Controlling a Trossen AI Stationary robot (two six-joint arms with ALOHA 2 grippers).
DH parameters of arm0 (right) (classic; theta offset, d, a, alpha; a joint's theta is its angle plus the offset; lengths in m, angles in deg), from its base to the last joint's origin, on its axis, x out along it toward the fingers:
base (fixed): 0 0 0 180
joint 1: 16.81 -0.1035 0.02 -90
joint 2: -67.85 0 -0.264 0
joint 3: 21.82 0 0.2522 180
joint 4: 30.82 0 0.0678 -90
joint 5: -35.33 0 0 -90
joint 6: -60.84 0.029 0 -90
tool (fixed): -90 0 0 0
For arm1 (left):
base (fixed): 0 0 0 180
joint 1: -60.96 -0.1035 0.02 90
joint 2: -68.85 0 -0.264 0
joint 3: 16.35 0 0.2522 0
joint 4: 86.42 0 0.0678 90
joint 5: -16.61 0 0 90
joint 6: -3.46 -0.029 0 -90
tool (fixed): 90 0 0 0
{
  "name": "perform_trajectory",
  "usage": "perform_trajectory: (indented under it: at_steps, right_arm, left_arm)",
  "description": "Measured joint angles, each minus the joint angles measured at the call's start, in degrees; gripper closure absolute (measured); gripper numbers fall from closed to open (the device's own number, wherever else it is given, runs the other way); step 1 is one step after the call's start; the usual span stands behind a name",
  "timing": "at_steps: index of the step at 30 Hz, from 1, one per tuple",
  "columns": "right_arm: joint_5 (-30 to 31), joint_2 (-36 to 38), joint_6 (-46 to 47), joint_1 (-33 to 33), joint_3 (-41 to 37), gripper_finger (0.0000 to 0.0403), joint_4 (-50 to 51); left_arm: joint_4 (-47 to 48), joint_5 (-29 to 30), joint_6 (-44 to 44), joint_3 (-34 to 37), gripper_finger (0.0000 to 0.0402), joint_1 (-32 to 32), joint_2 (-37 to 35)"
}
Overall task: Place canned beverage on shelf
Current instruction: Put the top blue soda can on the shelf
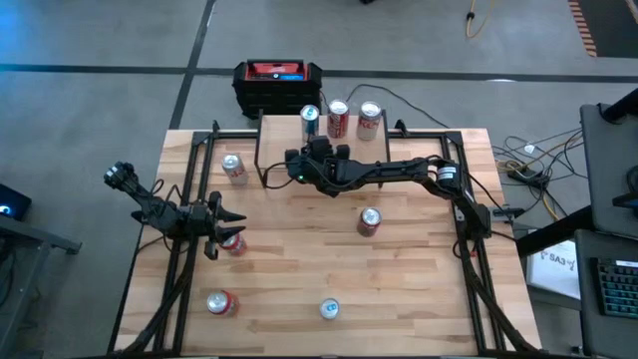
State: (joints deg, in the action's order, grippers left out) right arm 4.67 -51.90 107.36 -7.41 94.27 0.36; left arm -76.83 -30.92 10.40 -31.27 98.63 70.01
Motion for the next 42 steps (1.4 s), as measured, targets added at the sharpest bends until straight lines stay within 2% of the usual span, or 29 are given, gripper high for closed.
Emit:
perform_trajectory:
  at_steps: [4,8,20,27,42]
  right_arm:
    - [-1.4,0.0,-0.6,-0.1,0.0,0.0314,0.0]
    - [-1.5,0.0,-1.1,-0.4,0.0,0.0288,0.0]
    - [-0.1,0.0,-2.7,-0.4,0.2,0.0114,-2.4]
    - [1.9,0.0,-3.0,-0.1,0.3,0.0043,-3.2]
    - [2.3,0.0,-6.7,2.0,0.3,0.0033,-7.9]
  left_arm:
    - [0.0,0.0,0.0,0.0,0.0283,0.0,0.0]
    - [0.0,0.0,0.0,0.0,0.0283,0.0,0.0]
    - [0.0,0.0,0.0,0.0,0.0283,0.0,0.0]
    - [0.0,0.0,0.0,0.0,0.0283,0.0,0.0]
    - [0.0,0.0,0.0,0.0,0.0283,0.0,0.0]
